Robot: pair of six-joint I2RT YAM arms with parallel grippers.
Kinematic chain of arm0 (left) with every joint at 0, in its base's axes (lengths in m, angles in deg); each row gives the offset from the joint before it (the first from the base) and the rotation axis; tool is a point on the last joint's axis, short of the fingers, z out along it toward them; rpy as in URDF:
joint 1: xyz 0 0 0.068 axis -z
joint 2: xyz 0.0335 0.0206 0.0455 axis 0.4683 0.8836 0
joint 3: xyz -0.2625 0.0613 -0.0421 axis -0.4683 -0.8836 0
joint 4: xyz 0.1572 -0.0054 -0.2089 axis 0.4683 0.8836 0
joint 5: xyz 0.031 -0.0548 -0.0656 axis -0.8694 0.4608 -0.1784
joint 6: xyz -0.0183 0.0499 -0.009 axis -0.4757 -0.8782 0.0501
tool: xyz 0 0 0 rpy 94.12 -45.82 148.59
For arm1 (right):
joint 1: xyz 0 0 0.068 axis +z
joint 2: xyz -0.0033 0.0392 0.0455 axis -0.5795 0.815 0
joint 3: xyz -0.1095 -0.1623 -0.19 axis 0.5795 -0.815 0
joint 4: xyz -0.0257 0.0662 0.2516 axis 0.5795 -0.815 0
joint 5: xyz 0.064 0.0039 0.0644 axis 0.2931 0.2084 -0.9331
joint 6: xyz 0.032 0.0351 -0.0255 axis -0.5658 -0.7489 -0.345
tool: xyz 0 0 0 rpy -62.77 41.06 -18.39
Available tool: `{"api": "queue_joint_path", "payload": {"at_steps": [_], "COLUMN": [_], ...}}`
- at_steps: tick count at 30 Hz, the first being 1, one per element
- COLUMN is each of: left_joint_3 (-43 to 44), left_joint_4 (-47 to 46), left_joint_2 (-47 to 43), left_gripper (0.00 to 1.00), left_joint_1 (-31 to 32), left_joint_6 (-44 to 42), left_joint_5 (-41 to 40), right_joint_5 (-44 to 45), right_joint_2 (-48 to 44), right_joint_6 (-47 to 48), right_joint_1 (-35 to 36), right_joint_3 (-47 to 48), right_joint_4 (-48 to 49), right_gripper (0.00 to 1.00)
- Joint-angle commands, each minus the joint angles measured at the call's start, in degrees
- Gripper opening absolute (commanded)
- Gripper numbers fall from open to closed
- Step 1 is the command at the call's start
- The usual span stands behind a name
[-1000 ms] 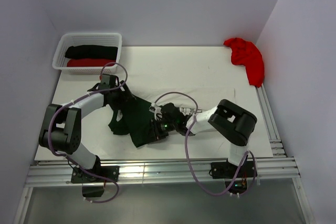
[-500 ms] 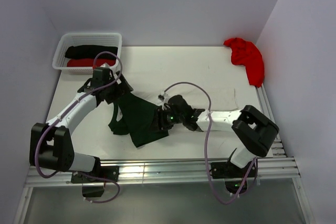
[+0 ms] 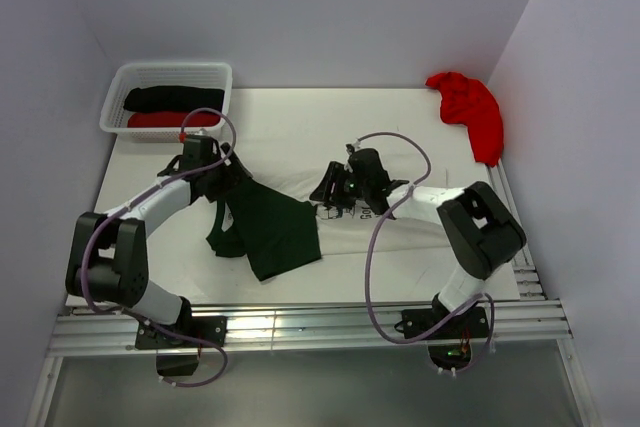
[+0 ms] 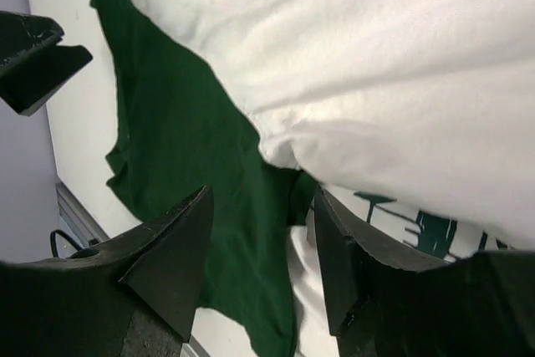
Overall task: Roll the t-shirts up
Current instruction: Fold the tshirt
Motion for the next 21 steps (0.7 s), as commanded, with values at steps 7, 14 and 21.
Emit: {"api": "queue_joint_path", "payload": {"at_steps": [7,14,21], "left_joint_3": [4.01,4.8,5.51], "left_joint_4": [-0.96,-1.05,-1.14], "left_joint_2": [5.27,6.59,8.17], "left_gripper": [0.81,0.72,0.62], "left_joint_1": [-0.5,-0.94,-0.94], "left_joint_6": [-1.6,-2.31,-2.66], "left_joint_5": [-4.01,-6.73,-7.26], "right_joint_5": [1.96,0.73,1.17], "right_joint_2": [6.05,8.51,9.74], "right_joint_6": [-3.52,-3.87,-4.83], "right_joint_1": [0.31,0.92,2.51], "right_joint_3": [3.77,5.7,7.73], "right_joint_4": [3.5,4.04,4.03], "right_gripper": [0.58,0.56,0.33]}}
